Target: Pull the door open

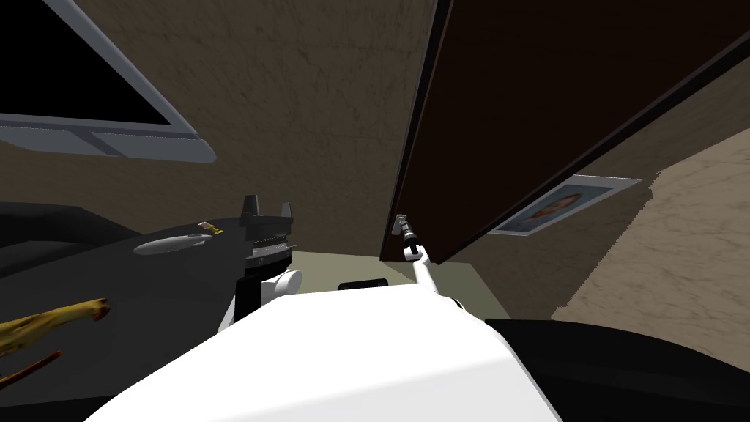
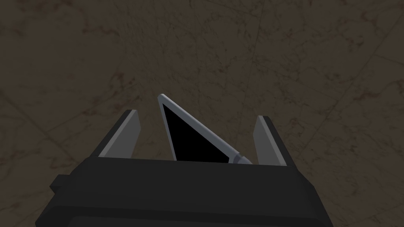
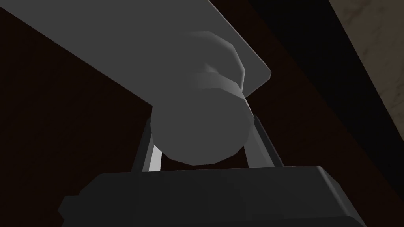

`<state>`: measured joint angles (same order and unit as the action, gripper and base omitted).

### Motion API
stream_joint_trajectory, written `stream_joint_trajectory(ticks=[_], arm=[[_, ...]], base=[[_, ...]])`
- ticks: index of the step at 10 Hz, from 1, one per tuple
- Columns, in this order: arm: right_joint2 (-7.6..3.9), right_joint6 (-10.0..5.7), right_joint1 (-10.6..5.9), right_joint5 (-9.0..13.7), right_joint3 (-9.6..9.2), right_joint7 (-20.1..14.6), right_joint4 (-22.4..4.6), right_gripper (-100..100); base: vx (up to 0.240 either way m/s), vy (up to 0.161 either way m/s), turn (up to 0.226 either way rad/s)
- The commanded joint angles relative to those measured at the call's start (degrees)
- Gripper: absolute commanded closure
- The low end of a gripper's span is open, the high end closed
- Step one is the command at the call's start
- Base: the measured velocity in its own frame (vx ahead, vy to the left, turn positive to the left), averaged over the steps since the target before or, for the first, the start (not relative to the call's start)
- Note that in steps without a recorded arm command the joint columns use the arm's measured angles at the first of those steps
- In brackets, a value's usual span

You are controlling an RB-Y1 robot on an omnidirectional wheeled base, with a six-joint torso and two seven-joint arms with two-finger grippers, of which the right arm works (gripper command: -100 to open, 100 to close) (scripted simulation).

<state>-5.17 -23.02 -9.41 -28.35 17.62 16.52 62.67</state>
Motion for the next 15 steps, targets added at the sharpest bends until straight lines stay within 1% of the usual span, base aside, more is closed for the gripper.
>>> stream_joint_trajectory(ticks=[1,2,3,4,5,6,7,8,9,10,15], arm=[[0.6,-0.89,-0.9,2.4,-1.35,-2.9,-2.0,100],[0.6,-0.89,-0.9,2.4,-1.35,-3.8,-2.0,100],[0.2,-1.0,-1.23,4.1,-1.61,-5.9,-2.7,100],[0.2,-1.0,-1.23,4.1,-1.61,-6.2,-2.7,100],[-0.19,-1.12,-1.56,5.9,-1.87,-8.6,-3.3,100],[-0.59,-1.23,-1.89,7.6,-2.13,-10.1,-3.9,100],[-0.59,-1.23,-1.89,7.6,-2.13,-10.9,-3.9,100],[-0.99,-1.35,-2.23,9.4,-2.4,-13.2,-4.5,100],[-0.99,-1.35,-2.23,9.4,-2.4,-13.3,-4.5,100],[-1.39,-1.48,-2.59,11.3,-2.67,-15.7,-5.2,100],[-1.39,-1.48,-2.59,11.3,-2.67,-15.7,-5.2,100]], base=[[-0.061,-0.032,0.1],[-0.057,-0.031,0.037],[-0.06,-0.029,0.073],[-0.046,-0.029,0.05],[-0.047,-0.018,0.087],[-0.058,-0.029,0.116],[-0.057,-0.017,0.051],[-0.074,-0.023,0.105],[-0.054,-0.026,0.032],[-0.051,-0.025,0.071],[-0.008,-0.005,0.01]])
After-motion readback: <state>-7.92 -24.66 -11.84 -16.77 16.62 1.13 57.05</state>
